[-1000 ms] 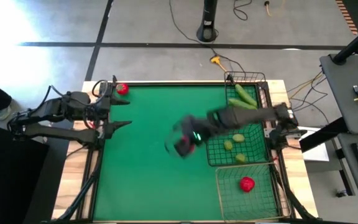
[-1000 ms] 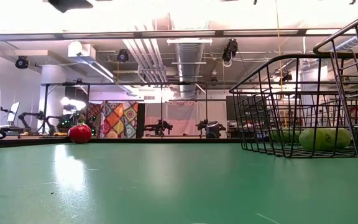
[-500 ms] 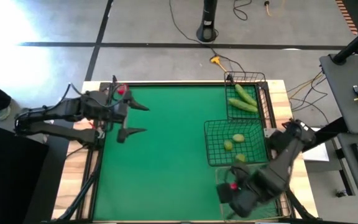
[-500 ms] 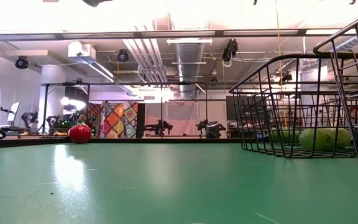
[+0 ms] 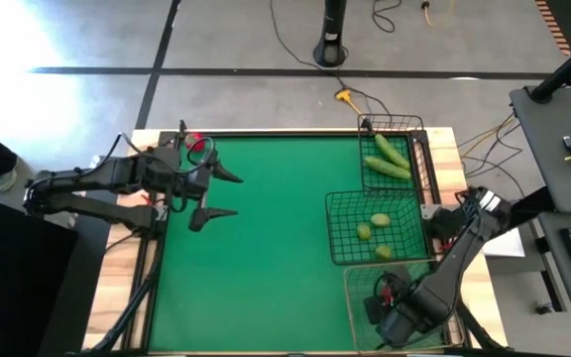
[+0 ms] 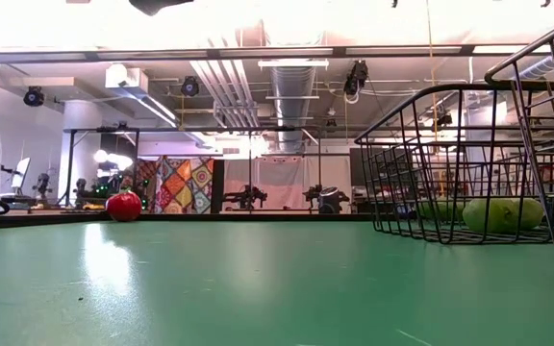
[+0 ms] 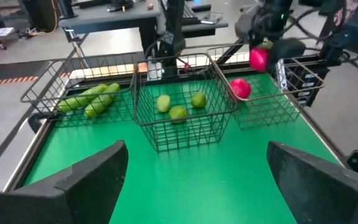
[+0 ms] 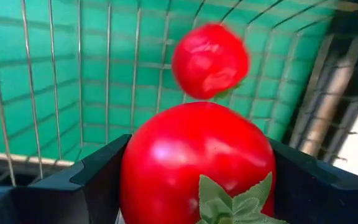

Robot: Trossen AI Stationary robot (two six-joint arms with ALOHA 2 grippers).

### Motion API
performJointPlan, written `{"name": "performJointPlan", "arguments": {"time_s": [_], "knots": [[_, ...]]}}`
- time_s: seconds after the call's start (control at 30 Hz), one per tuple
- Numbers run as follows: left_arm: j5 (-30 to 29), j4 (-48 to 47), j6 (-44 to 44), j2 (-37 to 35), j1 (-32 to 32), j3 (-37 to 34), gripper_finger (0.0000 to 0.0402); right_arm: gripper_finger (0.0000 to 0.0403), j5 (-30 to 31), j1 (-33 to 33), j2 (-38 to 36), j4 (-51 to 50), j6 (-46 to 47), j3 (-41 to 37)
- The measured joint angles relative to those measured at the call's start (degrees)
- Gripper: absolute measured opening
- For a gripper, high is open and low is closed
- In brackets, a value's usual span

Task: Sort produce into baskets
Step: Put the bottom tomato into the gold wire basket

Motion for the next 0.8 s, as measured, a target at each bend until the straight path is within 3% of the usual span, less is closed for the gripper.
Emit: {"name": "performJointPlan", "arguments": {"time_s": [0.47,0.6,0.8], "knots": [[0.2,-2.2,-1.1,-0.4,-0.3,0.0,0.0363,0.0304,-5.1,0.0,-2.6,33.7,1.9,-23.4],[0.2,-2.3,-1.9,-0.4,-0.3,0.0,0.0363,0.0312,-6.3,0.0,-2.6,38.8,2.2,-26.3],[0.2,-2.7,-2.4,-0.4,-0.3,0.0,0.0363,0.0353,-7.6,0.0,-2.6,38.7,2.2,-29.0]]}}
